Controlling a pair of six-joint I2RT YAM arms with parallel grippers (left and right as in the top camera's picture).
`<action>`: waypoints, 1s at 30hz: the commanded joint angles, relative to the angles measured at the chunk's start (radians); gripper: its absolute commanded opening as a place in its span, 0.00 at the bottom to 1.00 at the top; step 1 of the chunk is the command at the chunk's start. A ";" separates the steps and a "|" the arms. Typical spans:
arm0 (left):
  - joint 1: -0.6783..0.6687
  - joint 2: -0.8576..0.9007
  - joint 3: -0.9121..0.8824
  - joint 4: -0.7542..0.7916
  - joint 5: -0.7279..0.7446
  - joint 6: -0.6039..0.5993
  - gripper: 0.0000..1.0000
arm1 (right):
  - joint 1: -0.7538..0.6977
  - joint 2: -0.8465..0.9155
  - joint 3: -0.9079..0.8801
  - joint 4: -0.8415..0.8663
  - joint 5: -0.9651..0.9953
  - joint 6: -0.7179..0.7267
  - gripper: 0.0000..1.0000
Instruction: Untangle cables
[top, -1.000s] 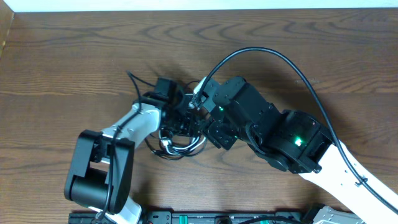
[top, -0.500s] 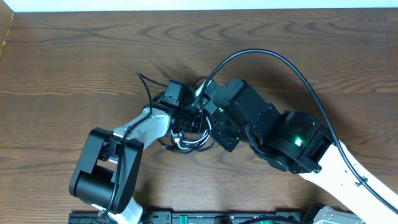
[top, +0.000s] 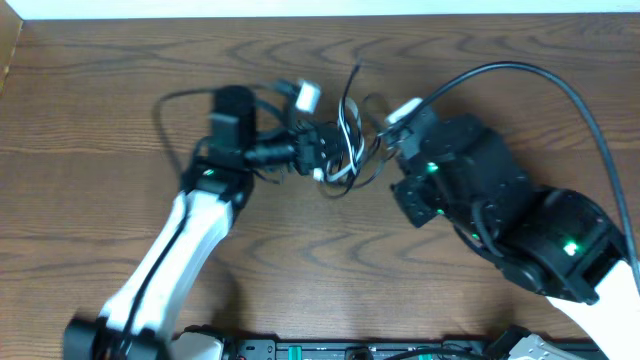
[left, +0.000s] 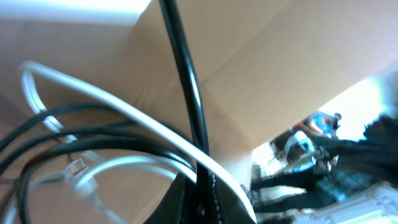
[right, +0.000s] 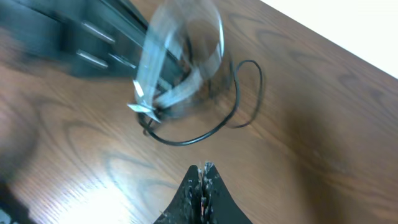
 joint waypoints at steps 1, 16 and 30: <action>0.030 -0.161 0.024 0.220 0.201 -0.123 0.08 | -0.024 0.001 0.000 -0.027 0.014 0.017 0.01; 0.047 -0.361 0.024 0.268 0.285 -0.146 0.34 | -0.023 0.001 0.000 -0.040 0.005 0.017 0.79; 0.158 -0.324 0.023 0.082 0.290 -0.153 0.56 | -0.023 0.003 -0.032 -0.084 -0.095 0.016 0.99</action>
